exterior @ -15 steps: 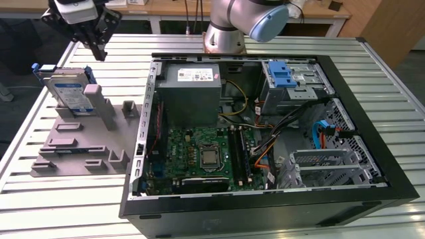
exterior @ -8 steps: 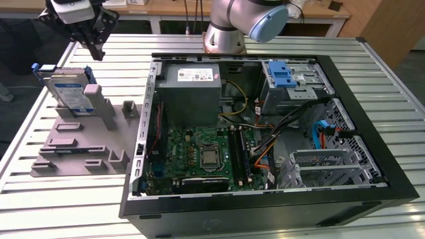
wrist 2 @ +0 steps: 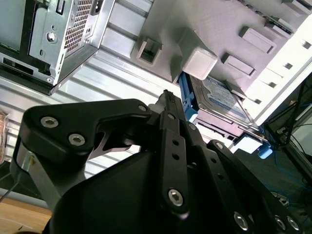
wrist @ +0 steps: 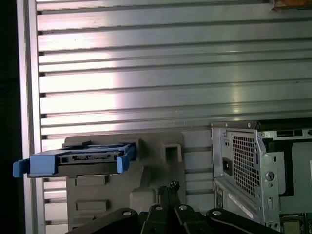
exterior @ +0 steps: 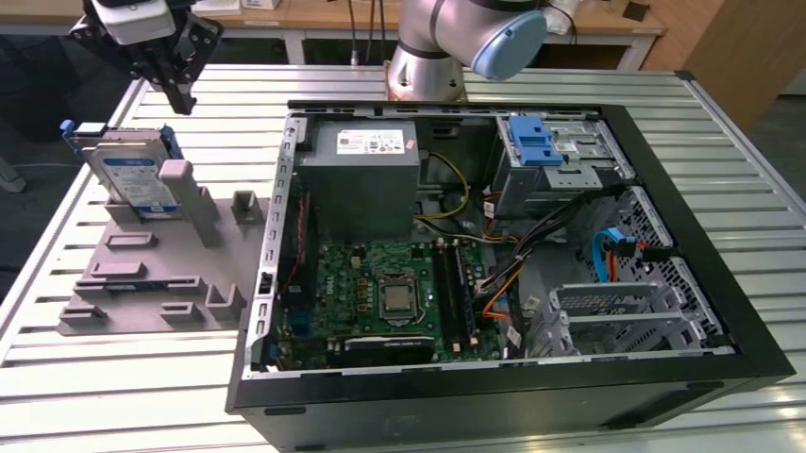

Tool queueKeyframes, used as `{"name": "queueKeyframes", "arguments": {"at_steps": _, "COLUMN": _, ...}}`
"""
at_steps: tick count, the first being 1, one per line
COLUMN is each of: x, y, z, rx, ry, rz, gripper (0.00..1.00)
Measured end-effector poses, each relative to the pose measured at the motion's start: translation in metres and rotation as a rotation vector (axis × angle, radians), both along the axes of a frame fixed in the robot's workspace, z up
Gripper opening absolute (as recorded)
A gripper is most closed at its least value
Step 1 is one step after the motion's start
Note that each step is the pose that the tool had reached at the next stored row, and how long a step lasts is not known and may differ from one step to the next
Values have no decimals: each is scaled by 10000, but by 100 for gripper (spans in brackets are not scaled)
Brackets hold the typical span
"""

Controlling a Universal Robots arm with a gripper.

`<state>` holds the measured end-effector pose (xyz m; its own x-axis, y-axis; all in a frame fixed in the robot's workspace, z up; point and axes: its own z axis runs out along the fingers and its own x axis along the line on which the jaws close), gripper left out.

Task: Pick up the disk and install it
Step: 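Reach for the disk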

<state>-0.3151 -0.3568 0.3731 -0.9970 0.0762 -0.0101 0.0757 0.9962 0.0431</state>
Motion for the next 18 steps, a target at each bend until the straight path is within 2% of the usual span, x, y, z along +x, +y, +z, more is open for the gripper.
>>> {"name": "queueKeyframes", "arguments": {"at_steps": 11, "x": -24, "y": 2, "z": -4, "rx": 0, "ry": 5, "rz": -1, "gripper": 11}}
{"name": "queueKeyframes", "arguments": {"at_steps": 18, "x": -156, "y": 53, "z": -9, "rx": 0, "ry": 6, "rz": -1, "gripper": 11}}
